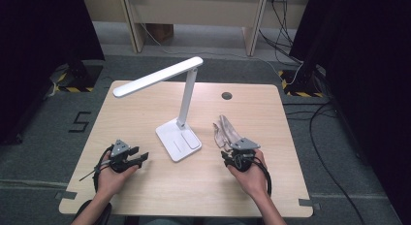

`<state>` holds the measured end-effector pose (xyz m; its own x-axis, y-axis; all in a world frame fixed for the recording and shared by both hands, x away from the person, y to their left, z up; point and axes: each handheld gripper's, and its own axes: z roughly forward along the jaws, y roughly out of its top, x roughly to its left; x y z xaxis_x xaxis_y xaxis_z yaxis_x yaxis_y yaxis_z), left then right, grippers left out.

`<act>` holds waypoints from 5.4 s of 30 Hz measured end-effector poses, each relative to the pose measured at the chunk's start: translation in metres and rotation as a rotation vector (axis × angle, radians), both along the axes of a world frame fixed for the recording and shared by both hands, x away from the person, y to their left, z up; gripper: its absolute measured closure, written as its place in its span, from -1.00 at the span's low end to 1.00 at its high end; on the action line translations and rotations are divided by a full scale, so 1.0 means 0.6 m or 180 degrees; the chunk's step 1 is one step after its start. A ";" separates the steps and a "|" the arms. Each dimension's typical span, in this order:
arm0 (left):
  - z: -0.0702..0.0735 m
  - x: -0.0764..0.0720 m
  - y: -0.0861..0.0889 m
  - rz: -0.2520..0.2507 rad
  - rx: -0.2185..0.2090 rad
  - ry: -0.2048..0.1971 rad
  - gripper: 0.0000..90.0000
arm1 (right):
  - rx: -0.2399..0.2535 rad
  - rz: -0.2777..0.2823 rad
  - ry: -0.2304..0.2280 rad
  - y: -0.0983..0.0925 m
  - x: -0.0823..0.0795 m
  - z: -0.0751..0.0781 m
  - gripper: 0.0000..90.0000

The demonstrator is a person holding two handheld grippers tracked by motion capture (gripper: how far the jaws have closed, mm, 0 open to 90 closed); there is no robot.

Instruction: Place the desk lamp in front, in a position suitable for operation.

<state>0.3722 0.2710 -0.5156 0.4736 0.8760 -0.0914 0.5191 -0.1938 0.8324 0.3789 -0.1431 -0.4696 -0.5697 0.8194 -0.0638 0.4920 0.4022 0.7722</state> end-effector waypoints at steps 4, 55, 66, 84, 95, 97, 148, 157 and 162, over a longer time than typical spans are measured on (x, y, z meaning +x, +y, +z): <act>-0.001 0.003 -0.004 -0.0030 -0.0015 0.0000 0.11 | 0.0057 0.0054 0.0063 0.009 0.010 -0.007 0.34; -0.002 0.116 -0.088 -0.0082 0.0334 0.0285 0.99 | -0.0398 0.0633 0.0425 0.185 0.092 -0.056 1.00; -0.002 0.094 -0.095 -0.0075 0.0455 0.0223 1.00 | -0.0515 0.0637 0.0361 0.189 0.067 -0.055 1.00; 0.020 0.122 -0.097 0.0038 0.0140 0.0099 0.60 | -0.0082 0.0392 0.0321 0.149 0.113 -0.011 0.41; 0.013 0.127 -0.104 0.0046 -0.0059 0.0203 0.15 | 0.0384 0.0297 -0.0146 0.138 0.166 0.021 -0.11; 0.013 0.125 -0.106 -0.0009 -0.0110 0.0183 0.13 | 0.0400 0.0286 -0.0199 0.145 0.167 0.022 -0.14; 0.003 0.113 -0.123 -0.0288 -0.0347 0.0575 0.09 | 0.0530 0.0237 -0.0432 0.163 0.179 0.032 0.29; 0.004 0.045 -0.153 -0.0568 -0.0267 0.0566 0.05 | 0.0527 0.0341 -0.0375 0.122 0.118 0.033 0.31; 0.005 0.013 -0.163 -0.0660 -0.0192 0.0533 0.03 | 0.0545 0.0385 -0.0351 0.107 0.082 0.034 0.31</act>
<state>0.3800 0.1733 -0.5123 0.6163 0.7524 -0.2325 0.6048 -0.2632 0.7516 0.4283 -0.0791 -0.4494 -0.6617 0.7497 0.0031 0.3571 0.3115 0.8806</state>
